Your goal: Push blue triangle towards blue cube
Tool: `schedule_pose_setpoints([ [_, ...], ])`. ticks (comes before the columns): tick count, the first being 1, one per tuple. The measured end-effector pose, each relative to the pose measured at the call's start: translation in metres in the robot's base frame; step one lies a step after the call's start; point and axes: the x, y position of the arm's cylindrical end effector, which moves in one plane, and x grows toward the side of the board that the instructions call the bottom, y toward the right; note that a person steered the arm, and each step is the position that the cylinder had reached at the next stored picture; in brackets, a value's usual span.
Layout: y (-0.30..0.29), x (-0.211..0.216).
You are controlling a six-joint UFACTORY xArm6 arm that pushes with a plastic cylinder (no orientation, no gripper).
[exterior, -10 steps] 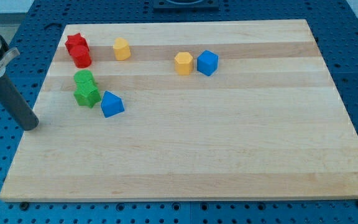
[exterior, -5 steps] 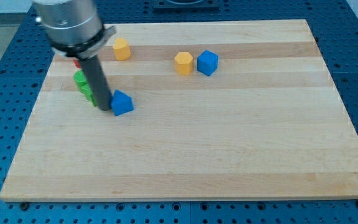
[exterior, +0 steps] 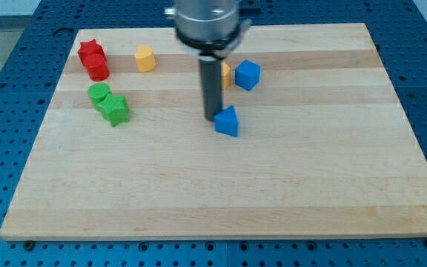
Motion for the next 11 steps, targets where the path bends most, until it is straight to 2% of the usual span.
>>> schedule_pose_setpoints([
  [1,0.044,0.000],
  [2,0.007,0.000],
  [3,-0.023,0.018],
  [4,-0.014,0.043],
  [5,0.022,0.046],
  [7,0.070,-0.013],
  [8,0.074,-0.013],
  [9,0.081,0.010],
  [10,0.104,0.012],
  [11,0.108,-0.010],
])
